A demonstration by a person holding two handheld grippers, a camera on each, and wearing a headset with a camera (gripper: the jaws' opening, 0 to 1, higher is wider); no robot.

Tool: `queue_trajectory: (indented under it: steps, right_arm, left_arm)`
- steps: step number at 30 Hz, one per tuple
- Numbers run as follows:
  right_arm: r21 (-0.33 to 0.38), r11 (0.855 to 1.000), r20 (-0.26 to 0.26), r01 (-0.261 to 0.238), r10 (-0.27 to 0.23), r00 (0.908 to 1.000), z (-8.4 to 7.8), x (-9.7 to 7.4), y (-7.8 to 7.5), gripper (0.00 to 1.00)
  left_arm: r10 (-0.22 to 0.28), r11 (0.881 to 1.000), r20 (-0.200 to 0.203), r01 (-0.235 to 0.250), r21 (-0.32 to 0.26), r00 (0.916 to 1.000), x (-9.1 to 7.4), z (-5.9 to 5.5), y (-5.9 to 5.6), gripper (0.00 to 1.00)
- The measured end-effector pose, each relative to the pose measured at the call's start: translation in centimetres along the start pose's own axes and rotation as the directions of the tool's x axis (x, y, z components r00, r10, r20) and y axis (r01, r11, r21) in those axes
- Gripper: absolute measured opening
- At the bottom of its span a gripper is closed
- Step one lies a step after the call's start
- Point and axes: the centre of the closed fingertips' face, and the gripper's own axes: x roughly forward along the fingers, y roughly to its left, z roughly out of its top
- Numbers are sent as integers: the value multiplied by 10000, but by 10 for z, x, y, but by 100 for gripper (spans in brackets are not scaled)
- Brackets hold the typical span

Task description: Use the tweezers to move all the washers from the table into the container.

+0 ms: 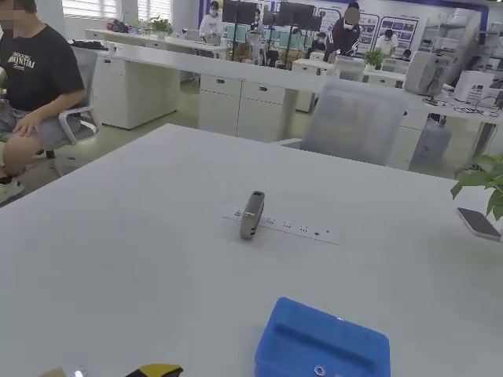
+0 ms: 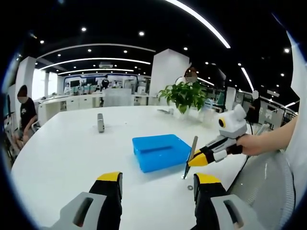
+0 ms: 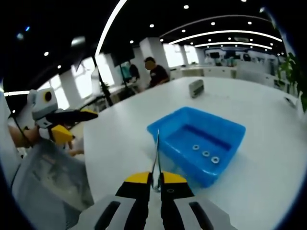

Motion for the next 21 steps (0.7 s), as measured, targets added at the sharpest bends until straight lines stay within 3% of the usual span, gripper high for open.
queue_trajectory:
  steps: [7, 13, 16, 18, 21]
  right_arm:
    - [-1192, 9929, -239, -15, -14, 9997, -1, 0, 11, 4]
    - [-2750, 9613, -548, 139, -301, 9980, -3, 2, 16, 4]
    - [-3164, 9486, -659, 72, -295, 9974, -4, 3, 19, 3]
    - [-3131, 9497, -633, 67, -278, 9976, -3, 3, 20, 3]
    - [-2200, 9753, -349, 207, -290, 9990, -1, 2, 16, 3]
  left_arm:
    - [-26, 10000, -33, 26, 46, 10000, 0, 0, -1, 60]
    - [-11, 10000, -49, 12, 70, 10000, 0, -1, -1, 59]
    - [-3, 10000, -56, 3, 87, 10000, 0, -1, -1, 59]
    - [-3, 10000, -51, 3, 94, 10000, 0, -1, -1, 59]
    - [23, 10000, -32, -23, 85, 10000, 0, 0, 0, 59]
